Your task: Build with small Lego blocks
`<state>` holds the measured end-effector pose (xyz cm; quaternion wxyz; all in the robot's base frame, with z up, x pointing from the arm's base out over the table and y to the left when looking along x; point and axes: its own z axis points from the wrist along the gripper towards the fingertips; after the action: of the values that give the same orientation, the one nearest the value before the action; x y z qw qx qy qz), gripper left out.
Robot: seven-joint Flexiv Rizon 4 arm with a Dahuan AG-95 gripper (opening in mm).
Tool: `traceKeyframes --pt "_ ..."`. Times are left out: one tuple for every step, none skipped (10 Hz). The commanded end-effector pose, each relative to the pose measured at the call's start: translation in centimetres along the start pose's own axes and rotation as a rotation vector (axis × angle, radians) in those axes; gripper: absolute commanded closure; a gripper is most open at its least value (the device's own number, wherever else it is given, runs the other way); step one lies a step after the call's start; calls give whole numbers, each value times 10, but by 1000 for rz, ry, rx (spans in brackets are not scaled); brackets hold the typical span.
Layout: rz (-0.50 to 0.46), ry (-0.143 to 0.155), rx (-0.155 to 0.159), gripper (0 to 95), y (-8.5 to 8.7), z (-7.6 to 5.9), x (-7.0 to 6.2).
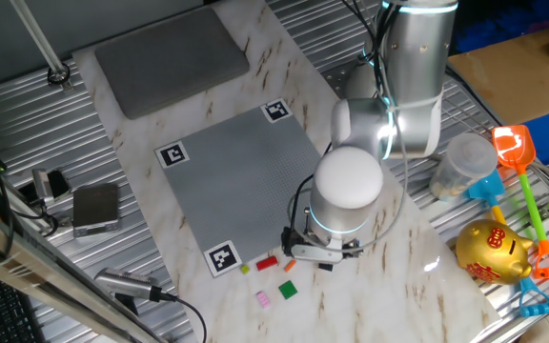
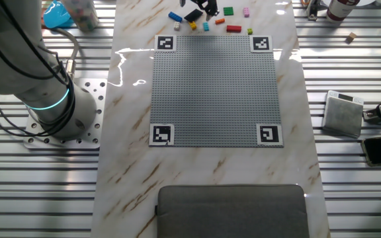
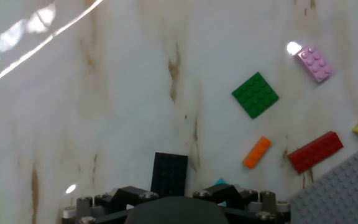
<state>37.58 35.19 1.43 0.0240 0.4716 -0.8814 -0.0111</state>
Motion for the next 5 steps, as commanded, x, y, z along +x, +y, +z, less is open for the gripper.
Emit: traceKeyframes --pt "-5 2 3 0 0 2 -2" --pt "-7 3 3 0 1 3 -2" --pt "-12 2 3 0 2 5 -2" --pt "-15 1 3 0 4 7 -3" --pt "-19 1 4 190 5 9 -4"
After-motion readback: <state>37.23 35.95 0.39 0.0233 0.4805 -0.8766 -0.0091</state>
